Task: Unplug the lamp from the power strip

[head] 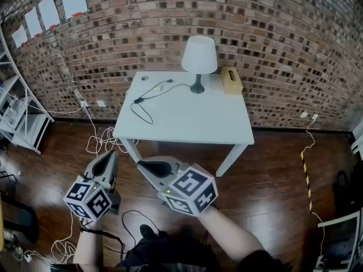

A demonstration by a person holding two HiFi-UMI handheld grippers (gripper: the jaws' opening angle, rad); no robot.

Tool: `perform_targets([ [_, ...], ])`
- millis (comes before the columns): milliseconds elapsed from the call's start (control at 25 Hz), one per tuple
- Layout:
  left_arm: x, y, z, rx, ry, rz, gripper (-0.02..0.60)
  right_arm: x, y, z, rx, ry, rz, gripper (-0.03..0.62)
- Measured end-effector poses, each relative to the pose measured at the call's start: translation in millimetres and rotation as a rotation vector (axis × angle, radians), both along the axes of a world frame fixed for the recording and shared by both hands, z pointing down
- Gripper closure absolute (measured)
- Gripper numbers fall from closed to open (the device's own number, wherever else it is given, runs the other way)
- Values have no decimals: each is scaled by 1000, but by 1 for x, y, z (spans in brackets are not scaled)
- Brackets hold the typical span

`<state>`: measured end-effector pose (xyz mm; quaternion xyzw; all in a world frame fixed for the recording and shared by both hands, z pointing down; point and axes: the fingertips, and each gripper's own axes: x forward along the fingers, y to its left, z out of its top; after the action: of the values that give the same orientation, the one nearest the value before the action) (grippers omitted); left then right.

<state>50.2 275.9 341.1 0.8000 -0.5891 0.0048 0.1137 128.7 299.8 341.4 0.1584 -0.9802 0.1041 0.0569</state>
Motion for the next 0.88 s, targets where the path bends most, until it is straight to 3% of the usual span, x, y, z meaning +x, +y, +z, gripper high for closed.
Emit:
perform_targets([
  [880,-48,29,12,-22,-24,-27,578,-52,19,1,13,20,-55,595],
])
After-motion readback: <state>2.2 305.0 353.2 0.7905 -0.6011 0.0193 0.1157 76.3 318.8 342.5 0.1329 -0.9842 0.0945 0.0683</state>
